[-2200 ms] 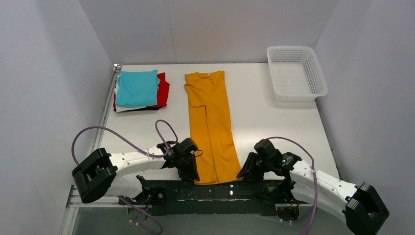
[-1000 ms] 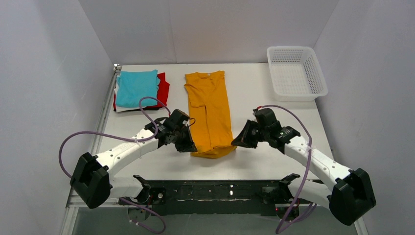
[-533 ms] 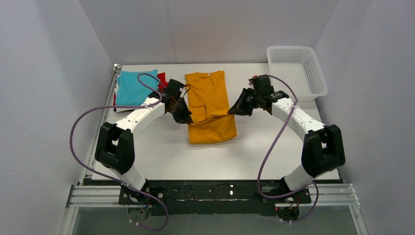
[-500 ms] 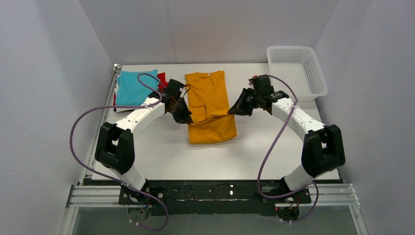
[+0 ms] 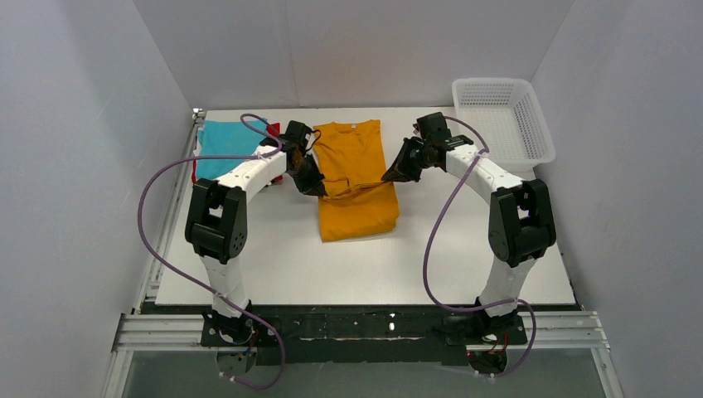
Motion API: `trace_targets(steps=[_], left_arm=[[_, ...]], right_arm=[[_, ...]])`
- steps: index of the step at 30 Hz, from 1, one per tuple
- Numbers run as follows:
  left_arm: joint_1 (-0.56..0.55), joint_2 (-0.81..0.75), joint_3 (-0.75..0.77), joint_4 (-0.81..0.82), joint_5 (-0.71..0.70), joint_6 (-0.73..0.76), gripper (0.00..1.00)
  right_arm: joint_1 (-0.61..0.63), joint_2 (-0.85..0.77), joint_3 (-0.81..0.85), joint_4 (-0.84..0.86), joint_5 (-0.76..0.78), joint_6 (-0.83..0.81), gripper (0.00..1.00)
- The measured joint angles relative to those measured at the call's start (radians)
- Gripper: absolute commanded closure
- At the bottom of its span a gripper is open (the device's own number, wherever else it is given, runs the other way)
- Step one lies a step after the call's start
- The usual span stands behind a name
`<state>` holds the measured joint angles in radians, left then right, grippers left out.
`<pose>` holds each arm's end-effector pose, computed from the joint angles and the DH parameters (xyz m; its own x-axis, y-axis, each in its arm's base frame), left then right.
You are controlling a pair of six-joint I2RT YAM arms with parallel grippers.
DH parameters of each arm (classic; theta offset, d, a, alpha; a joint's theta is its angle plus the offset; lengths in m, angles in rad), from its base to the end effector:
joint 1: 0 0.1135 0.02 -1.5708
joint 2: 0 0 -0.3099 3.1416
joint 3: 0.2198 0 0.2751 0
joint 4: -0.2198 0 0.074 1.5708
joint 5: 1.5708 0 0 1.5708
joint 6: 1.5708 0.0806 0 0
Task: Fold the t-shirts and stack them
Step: Fold the folded rectangular tshirt in 1/3 of the way
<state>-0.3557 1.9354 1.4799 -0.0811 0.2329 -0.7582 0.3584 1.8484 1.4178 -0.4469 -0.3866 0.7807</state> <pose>0.4894 -0.2017 0.2609 -0.7088 -0.4504 -0.5429 0.0515 0.7345 -0.6766 0.4285 0.1929 0.2396 -0.8991 0.3593 -0.2499 0.1158 0.7460 0.6558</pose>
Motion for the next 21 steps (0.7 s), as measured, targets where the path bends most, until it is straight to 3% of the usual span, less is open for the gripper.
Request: trace_targets(steps=[3,10,15,17,18,21], left_arm=[[0.002,0.041,0.024,-0.007,-0.005,0.008,0.91],[0.014,0.114,0.113,-0.035,-0.008,0.033,0.83],[0.032,0.143,0.146,-0.053,-0.015,0.045,0.34],[0.04,0.147,0.154,-0.064,-0.019,0.048,0.08],[0.043,0.147,0.158,-0.068,-0.023,0.049,0.03],[0.053,0.142,0.166,-0.075,-0.023,0.053,0.02]], right_arm=[[-0.009,0.038,0.024,0.0,0.011,-0.004,0.98],[-0.029,0.133,0.085,-0.005,0.017,-0.025,0.91],[-0.036,0.206,0.145,-0.008,-0.002,-0.037,0.53],[-0.037,0.23,0.169,-0.007,-0.01,-0.053,0.3],[-0.037,0.236,0.177,-0.008,-0.01,-0.06,0.25],[-0.037,0.238,0.205,-0.031,-0.005,-0.09,0.19]])
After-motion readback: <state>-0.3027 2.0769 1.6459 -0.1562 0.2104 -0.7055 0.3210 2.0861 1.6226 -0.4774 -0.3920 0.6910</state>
